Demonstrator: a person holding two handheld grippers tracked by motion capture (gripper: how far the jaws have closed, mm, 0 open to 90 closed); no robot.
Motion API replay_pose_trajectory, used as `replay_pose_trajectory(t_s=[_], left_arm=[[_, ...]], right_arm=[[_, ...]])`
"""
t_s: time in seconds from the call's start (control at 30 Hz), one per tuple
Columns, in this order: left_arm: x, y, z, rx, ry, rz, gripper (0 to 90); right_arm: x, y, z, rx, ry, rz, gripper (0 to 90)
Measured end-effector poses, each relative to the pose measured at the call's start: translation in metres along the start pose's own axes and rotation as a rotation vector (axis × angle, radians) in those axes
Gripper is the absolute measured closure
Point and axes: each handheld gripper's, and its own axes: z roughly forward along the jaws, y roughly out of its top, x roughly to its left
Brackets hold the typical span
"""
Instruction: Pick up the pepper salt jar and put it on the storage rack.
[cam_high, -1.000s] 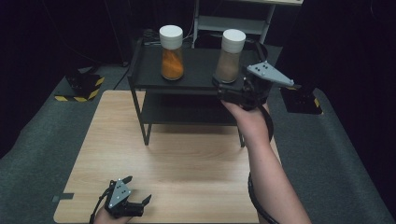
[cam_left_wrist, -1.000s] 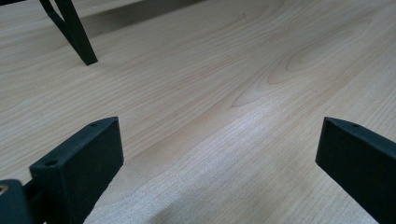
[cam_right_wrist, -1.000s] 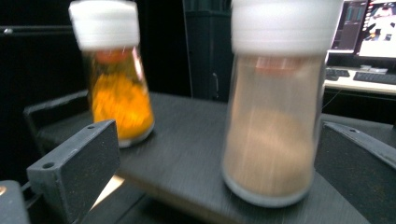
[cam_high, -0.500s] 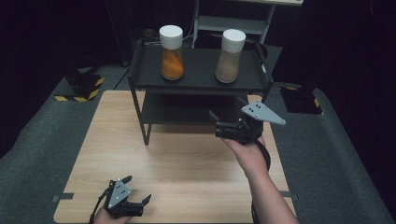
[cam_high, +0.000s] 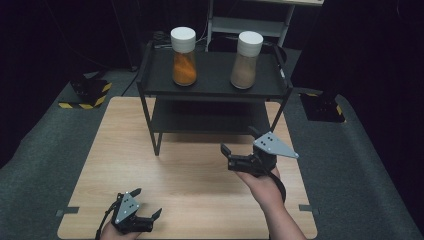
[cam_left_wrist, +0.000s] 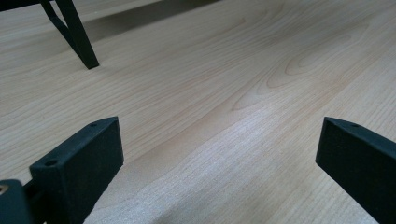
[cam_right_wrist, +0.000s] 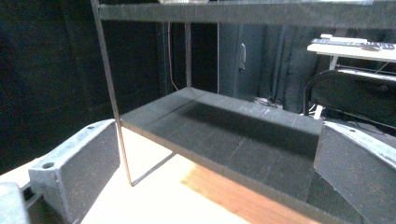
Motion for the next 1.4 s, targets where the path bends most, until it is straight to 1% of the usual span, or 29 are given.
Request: replay_pose_trajectory(t_s=[0.13, 0.17, 0.2, 0.47, 0.67, 0.87, 1.07, 1.17, 1.3, 1.33, 1.4], left_arm=[[0.000, 0.000, 0.000, -0.001, -0.002, -0.002, 0.9], [0.000, 0.000, 0.000, -0.001, -0.002, -0.002, 0.9], [0.001, 0.000, 0.000, -0.001, -0.002, -0.001, 0.9], [0.001, 0.000, 0.000, -0.003, -0.004, 0.002, 0.8], [0.003, -0.001, 0.000, -0.006, -0.013, -0.001, 0.7], [0.005, -0.001, 0.000, -0.004, -0.019, 0.002, 0.7], [0.005, 0.001, 0.001, 0.004, -0.018, 0.004, 0.7], [0.006, 0.001, 0.001, 0.004, -0.025, -0.008, 0.7], [0.004, 0.001, 0.002, 0.002, -0.021, -0.003, 0.7], [0.004, 0.001, 0.002, 0.002, -0.021, -0.003, 0.6], [0.004, 0.001, 0.003, 0.000, -0.022, 0.000, 0.7]], right_arm=[[0.001, -0.009, -0.003, 0.010, 0.003, 0.004, 0.0], [0.001, -0.009, -0.003, 0.010, 0.003, 0.004, 0.0], [0.001, -0.015, -0.004, 0.018, 0.008, 0.009, 0.0], [0.004, -0.035, -0.006, 0.049, 0.020, 0.022, 0.0], [0.006, -0.050, -0.008, 0.069, 0.020, 0.014, 0.0], [0.007, -0.067, -0.011, 0.088, 0.026, 0.030, 0.0], [0.010, -0.088, -0.012, 0.127, 0.005, 0.037, 0.0], [0.012, -0.100, -0.013, 0.151, -0.005, 0.030, 0.0], [0.010, -0.115, -0.014, 0.181, -0.011, 0.041, 0.0], [0.010, -0.115, -0.014, 0.181, -0.011, 0.041, 0.0], [0.009, -0.121, -0.014, 0.198, -0.015, 0.043, 0.0]])
